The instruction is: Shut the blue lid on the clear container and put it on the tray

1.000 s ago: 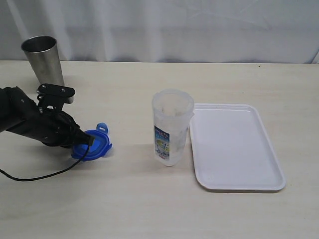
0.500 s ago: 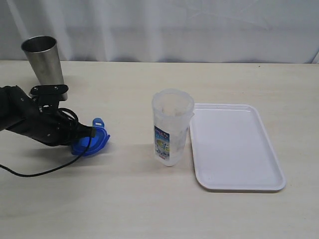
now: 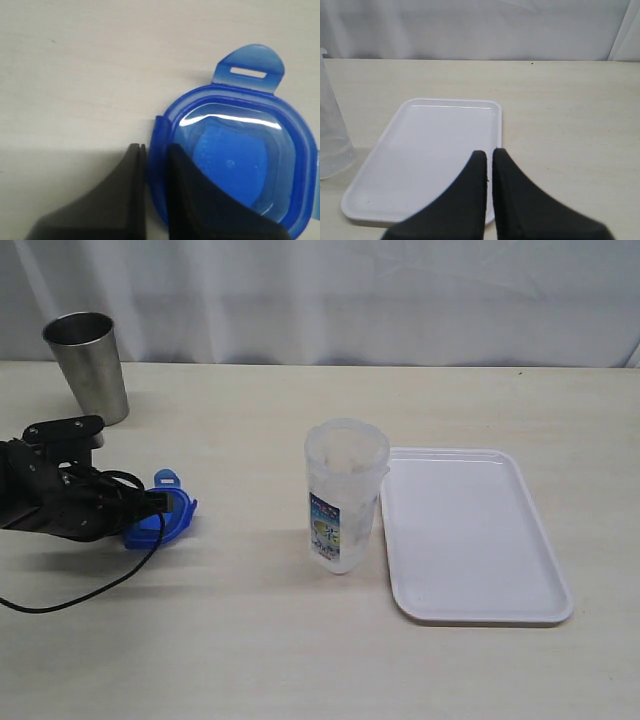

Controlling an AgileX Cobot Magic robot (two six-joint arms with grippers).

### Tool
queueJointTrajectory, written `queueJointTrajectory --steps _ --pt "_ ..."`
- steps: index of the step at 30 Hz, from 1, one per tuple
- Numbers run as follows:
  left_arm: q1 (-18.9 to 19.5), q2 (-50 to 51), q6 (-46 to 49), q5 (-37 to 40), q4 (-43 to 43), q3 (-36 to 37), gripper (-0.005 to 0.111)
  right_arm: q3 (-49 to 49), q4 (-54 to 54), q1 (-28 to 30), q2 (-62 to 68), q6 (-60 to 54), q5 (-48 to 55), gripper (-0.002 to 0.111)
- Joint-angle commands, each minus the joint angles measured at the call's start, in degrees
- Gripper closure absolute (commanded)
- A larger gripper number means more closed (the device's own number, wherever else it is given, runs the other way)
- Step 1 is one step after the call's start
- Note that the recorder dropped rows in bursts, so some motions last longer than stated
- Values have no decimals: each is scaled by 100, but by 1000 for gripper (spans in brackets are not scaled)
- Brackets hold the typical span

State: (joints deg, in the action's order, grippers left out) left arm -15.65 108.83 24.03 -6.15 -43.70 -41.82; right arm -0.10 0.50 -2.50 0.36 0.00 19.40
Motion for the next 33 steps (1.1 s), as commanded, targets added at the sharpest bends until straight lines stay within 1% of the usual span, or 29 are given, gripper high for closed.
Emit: queueJointTrajectory --steps 1,4,8,11,24,33 --pt "-12 43 -59 314 -71 106 100 10 -10 33 -36 -42 -1 104" --pt "-12 15 -59 314 -71 106 99 10 -10 33 -36 -42 -1 104" --pt "-12 15 -37 465 -47 106 86 10 -10 33 -36 -42 -1 104" --pt "-12 15 -37 562 -47 106 81 10 -10 33 -36 -42 -1 104" --pt "-12 5 -37 551 -47 106 81 10 -10 33 -36 -42 -1 104" --pt "-12 -375 187 421 22 106 81 10 -10 33 -36 -42 -1 104"
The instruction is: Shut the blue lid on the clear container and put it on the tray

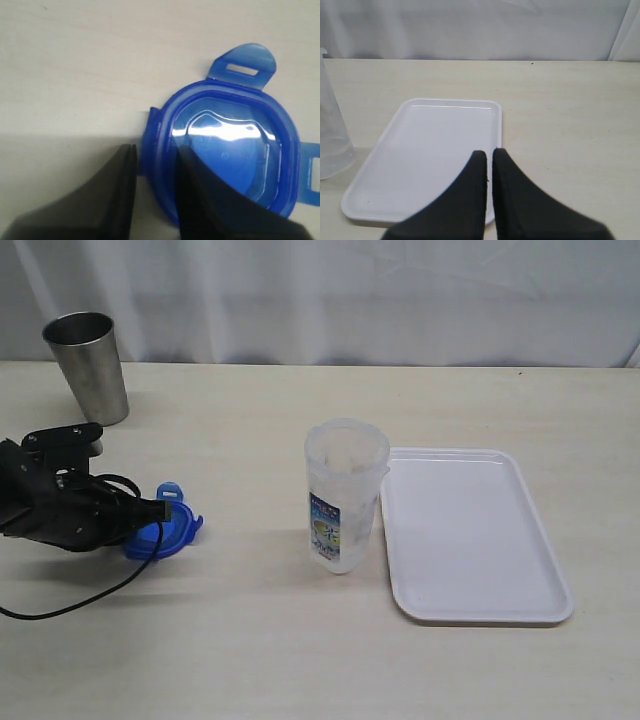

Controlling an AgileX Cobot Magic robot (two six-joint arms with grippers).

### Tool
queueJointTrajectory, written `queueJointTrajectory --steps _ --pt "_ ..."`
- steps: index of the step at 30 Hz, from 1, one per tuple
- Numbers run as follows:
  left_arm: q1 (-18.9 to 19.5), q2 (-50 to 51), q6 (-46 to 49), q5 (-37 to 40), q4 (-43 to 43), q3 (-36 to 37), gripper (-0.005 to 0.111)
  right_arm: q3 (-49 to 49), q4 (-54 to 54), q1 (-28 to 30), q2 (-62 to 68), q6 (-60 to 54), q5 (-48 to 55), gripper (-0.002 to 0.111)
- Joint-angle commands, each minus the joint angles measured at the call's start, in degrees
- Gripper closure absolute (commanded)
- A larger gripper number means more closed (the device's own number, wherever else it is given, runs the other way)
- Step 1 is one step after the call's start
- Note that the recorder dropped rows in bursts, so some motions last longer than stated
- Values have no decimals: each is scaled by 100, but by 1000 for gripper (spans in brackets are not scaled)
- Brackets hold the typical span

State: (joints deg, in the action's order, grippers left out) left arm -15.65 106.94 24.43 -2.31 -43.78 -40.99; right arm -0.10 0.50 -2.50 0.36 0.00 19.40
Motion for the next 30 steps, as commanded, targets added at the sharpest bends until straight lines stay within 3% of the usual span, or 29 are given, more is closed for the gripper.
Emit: queueJointTrajectory --steps 1,30 --pt "-12 -207 147 22 30 23 81 10 -10 33 -36 -42 -1 104" --pt "-12 52 433 -411 30 23 81 10 -10 33 -36 -42 -1 104"
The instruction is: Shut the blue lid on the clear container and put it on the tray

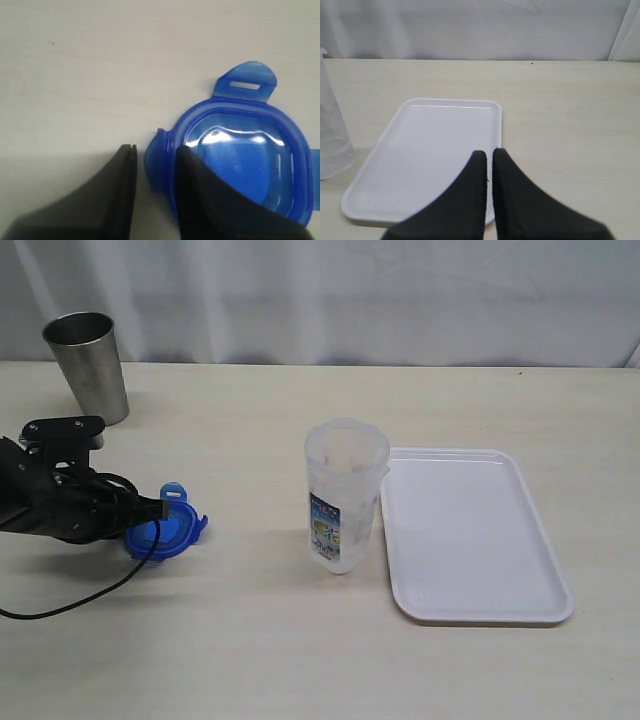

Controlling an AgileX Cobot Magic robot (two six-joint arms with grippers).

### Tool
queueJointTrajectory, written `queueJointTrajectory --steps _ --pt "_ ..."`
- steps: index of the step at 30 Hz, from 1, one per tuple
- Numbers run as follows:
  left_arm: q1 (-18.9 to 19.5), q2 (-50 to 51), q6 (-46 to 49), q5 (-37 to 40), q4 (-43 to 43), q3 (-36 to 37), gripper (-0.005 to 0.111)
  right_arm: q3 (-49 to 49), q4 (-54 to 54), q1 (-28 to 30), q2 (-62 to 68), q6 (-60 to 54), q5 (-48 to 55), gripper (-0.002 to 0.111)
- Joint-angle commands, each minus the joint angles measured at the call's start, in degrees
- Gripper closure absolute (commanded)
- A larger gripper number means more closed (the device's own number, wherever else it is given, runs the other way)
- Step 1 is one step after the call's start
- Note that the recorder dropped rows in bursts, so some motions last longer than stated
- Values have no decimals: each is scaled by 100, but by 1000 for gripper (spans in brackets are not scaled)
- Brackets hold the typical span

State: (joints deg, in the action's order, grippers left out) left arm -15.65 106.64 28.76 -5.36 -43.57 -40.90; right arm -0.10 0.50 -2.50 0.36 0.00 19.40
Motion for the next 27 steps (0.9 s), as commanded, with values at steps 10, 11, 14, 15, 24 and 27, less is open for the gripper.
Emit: queueJointTrajectory --steps 10,11,14,15,24,27 --pt "-12 82 -11 -166 -2 14 81 10 -10 33 -36 -42 -1 104" --pt "-12 82 -11 -166 -2 14 81 10 -10 33 -36 -42 -1 104" --pt "-12 82 -11 -166 -2 14 81 10 -10 33 -36 -42 -1 104" --pt "-12 82 -11 -166 -2 14 81 10 -10 33 -36 -42 -1 104" --pt "-12 82 -11 -32 253 14 107 10 -10 33 -36 -42 -1 104" --pt "-12 68 -11 28 263 14 107 10 -10 33 -36 -42 -1 104"
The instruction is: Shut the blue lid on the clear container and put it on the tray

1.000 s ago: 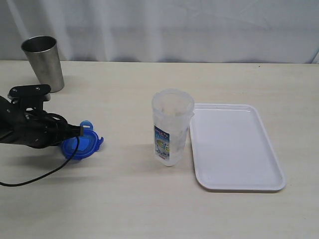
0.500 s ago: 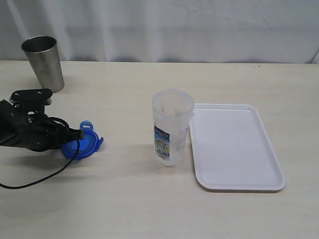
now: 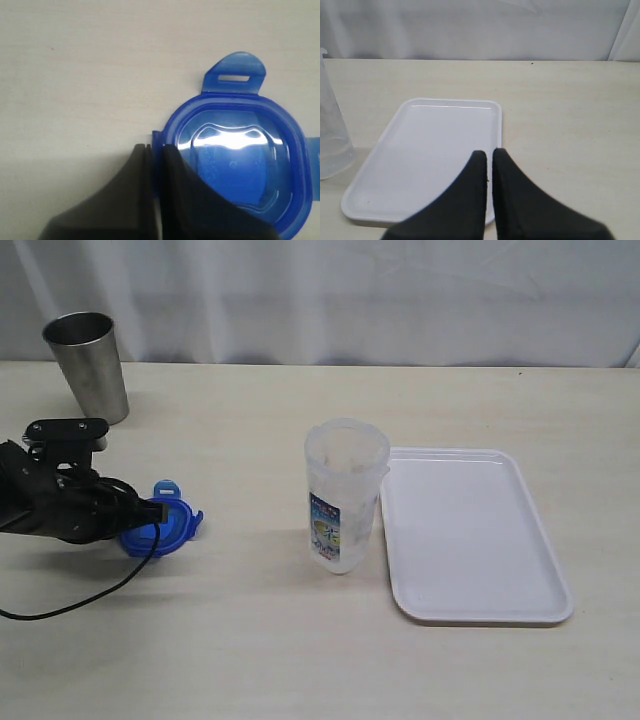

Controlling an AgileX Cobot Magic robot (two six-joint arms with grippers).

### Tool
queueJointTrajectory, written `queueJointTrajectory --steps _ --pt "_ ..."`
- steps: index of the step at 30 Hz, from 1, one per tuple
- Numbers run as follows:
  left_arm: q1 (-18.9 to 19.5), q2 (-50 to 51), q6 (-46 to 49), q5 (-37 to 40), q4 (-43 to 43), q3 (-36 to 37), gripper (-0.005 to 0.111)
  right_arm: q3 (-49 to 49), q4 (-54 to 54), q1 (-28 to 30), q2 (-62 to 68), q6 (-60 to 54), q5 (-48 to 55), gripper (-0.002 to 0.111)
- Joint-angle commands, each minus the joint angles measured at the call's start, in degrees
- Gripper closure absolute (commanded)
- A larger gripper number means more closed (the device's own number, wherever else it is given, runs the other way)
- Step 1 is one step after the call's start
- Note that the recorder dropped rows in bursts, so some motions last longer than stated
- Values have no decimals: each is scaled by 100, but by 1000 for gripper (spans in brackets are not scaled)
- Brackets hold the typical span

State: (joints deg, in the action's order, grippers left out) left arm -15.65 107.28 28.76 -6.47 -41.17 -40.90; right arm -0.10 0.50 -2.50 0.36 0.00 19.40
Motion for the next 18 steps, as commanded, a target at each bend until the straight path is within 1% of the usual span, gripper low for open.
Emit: queueJointTrajectory --steps 1,7,11,15,18 --pt "-12 -53 -11 177 23 14 107 10 -10 33 -36 -42 -1 104" --pt "-12 -961 13 435 23 14 107 10 -10 33 -36 -42 -1 104" --pt "-69 -1308 13 446 23 14 107 10 -10 33 -36 -42 -1 104" --pt "-252 -1554 39 400 23 14 107 10 -10 33 -36 -42 -1 104" --pt "-463 -1757 323 265 23 -19 107 10 -10 33 -36 -42 -1 104"
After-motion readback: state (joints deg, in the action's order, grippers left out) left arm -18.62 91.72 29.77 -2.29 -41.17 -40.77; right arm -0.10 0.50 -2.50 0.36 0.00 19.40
